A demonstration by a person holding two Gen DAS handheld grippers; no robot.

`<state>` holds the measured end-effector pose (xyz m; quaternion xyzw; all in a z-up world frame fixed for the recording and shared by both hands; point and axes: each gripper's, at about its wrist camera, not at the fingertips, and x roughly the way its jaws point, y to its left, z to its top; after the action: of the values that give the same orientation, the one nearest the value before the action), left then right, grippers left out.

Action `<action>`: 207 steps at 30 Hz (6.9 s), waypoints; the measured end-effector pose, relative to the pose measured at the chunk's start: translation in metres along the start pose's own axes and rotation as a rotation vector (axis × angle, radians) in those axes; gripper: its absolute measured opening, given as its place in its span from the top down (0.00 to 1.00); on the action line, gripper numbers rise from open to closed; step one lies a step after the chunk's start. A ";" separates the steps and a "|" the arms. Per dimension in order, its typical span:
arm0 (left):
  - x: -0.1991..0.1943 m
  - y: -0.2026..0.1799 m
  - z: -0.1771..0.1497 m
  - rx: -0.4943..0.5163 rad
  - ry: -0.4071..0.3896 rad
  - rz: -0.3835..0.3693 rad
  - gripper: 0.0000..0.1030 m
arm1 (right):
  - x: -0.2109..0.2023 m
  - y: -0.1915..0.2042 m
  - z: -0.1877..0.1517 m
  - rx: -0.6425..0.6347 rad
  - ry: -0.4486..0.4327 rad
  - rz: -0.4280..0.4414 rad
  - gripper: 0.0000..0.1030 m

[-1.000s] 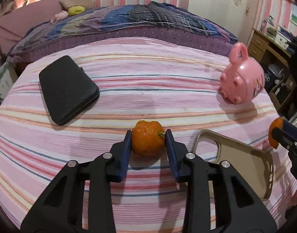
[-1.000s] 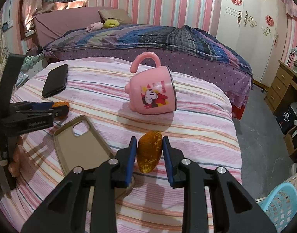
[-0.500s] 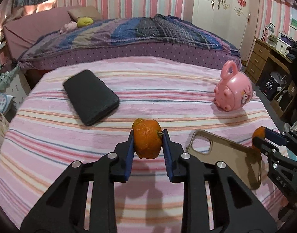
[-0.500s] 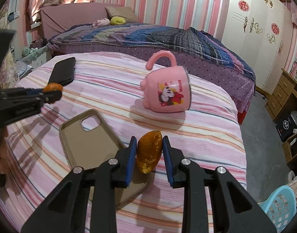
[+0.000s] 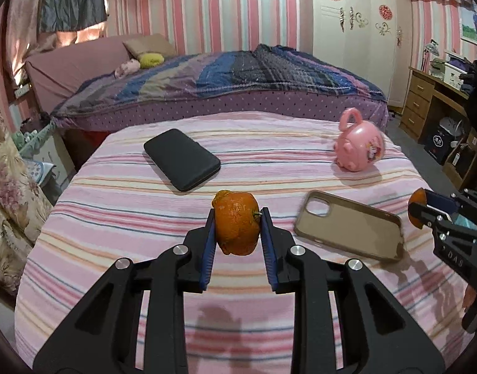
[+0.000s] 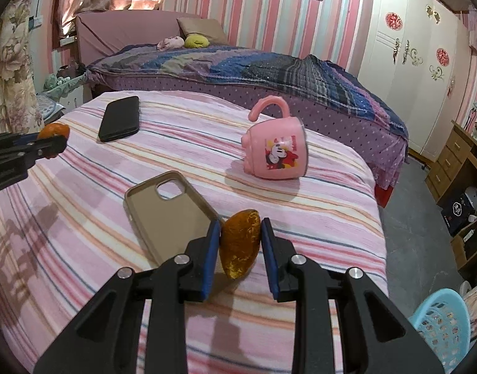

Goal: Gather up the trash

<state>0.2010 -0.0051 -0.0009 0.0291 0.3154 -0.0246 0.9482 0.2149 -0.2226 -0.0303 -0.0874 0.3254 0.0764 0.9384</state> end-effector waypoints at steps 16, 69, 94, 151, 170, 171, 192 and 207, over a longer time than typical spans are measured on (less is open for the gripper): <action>-0.044 -0.069 -0.045 -0.006 0.001 -0.057 0.75 | -0.080 -0.077 -0.039 0.056 -0.035 -0.117 0.73; -0.037 -0.352 -0.051 0.182 -0.049 -0.409 0.16 | -0.141 -0.295 -0.173 0.390 0.018 -0.325 0.27; -0.113 -0.150 -0.074 0.106 -0.126 -0.227 0.05 | -0.162 -0.202 -0.136 0.266 -0.030 -0.317 0.06; -0.141 -0.053 -0.116 -0.002 -0.217 -0.140 0.05 | -0.199 -0.008 -0.128 0.165 -0.236 -0.278 0.04; -0.140 -0.054 -0.114 -0.004 -0.215 -0.142 0.05 | -0.203 -0.008 -0.124 0.163 -0.242 -0.278 0.04; -0.140 -0.054 -0.114 -0.004 -0.214 -0.143 0.05 | -0.203 -0.008 -0.123 0.161 -0.241 -0.281 0.04; -0.139 -0.056 -0.115 -0.001 -0.212 -0.141 0.05 | -0.203 -0.010 -0.123 0.160 -0.240 -0.282 0.04; -0.138 -0.057 -0.116 -0.004 -0.213 -0.141 0.05 | -0.203 -0.011 -0.123 0.161 -0.240 -0.282 0.04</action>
<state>0.0177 -0.0494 -0.0128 0.0023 0.2142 -0.0937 0.9723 -0.0147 -0.2770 0.0025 -0.0471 0.2009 -0.0724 0.9758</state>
